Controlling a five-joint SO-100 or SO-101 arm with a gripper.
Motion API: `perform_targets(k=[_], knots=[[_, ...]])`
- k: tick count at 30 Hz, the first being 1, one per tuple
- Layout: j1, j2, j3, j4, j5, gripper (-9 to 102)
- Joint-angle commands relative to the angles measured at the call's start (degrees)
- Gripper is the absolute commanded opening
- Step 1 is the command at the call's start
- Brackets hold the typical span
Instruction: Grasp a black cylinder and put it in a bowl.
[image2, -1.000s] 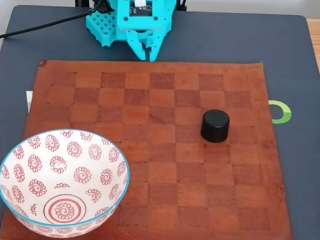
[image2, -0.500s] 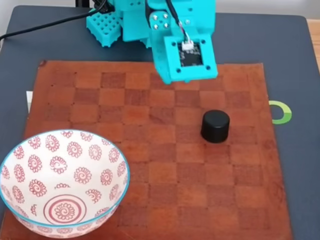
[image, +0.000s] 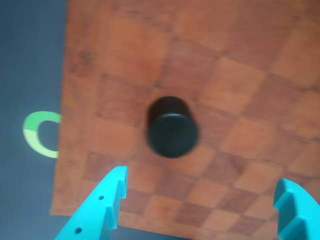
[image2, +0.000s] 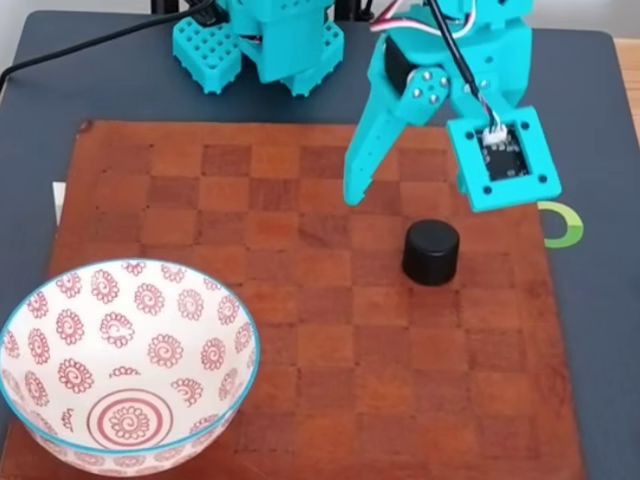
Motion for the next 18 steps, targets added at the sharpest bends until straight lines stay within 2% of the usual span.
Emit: perform_targets(k=[1, 8, 18], knots=[[-0.7, -1.1, -3.9, -0.6, 0.9, 37], [-1.5, -5.8, -4.0, -5.4, 1.3, 37], [-1.1, -11.2, -3.5, -5.4, 1.7, 37]])
